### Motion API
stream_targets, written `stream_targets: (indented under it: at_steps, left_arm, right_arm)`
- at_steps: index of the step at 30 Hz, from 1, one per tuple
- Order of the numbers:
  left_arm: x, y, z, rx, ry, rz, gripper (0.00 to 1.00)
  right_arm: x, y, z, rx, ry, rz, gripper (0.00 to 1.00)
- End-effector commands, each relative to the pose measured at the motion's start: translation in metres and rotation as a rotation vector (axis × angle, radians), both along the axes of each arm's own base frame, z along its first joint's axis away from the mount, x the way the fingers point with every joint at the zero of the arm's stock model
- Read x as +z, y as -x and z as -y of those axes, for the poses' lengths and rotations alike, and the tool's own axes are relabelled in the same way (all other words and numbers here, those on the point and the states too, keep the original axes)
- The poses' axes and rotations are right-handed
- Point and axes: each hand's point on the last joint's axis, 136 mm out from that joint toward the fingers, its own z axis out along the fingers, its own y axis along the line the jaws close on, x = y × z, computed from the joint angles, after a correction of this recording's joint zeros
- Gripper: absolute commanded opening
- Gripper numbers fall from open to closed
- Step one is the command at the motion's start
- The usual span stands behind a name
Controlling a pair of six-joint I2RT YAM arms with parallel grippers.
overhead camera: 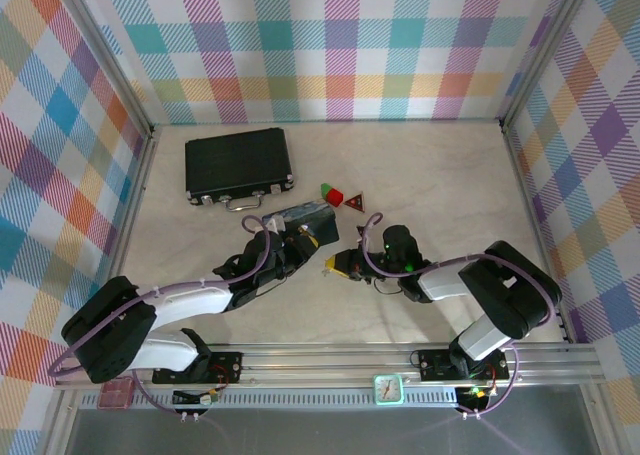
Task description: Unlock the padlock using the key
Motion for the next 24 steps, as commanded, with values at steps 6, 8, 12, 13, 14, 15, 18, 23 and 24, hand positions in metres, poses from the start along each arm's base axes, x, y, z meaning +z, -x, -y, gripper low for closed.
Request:
stream_targets:
  at_steps: [6, 8, 12, 13, 14, 15, 18, 23, 24]
  left_arm:
    - [0.007, -0.003, 0.0, 0.012, 0.048, 0.02, 0.0]
    - [0.005, -0.004, 0.001, 0.01, 0.046, 0.018, 0.0]
    - [0.004, -0.004, 0.003, 0.004, 0.053, 0.017, 0.0]
    - [0.004, -0.004, 0.004, 0.002, 0.058, 0.017, 0.0]
    - [0.005, -0.004, 0.005, -0.001, 0.065, 0.015, 0.0]
    - [0.005, -0.004, 0.006, -0.004, 0.07, 0.018, 0.0]
    - [0.006, -0.004, 0.01, -0.016, 0.074, 0.018, 0.0]
    - [0.006, -0.001, 0.009, -0.017, 0.078, 0.023, 0.0]
    - [0.005, -0.001, 0.009, -0.018, 0.076, 0.021, 0.0]
  right_arm:
    - [0.019, 0.002, -0.008, 0.026, -0.077, 0.039, 0.0]
    - [0.021, 0.002, -0.008, 0.024, -0.078, 0.046, 0.0]
    - [0.022, 0.001, -0.009, 0.022, -0.068, 0.053, 0.0]
    - [0.022, -0.001, -0.01, 0.023, -0.068, 0.055, 0.0]
    - [0.021, -0.001, -0.011, 0.025, -0.068, 0.054, 0.0]
    - [0.023, -0.002, -0.012, 0.024, -0.075, 0.059, 0.0]
    - [0.03, -0.003, -0.015, 0.029, -0.11, 0.068, 0.0]
    - [0.027, -0.007, -0.014, 0.005, -0.105, 0.061, 0.0]
    - [0.029, -0.009, -0.014, -0.003, -0.113, 0.063, 0.0]
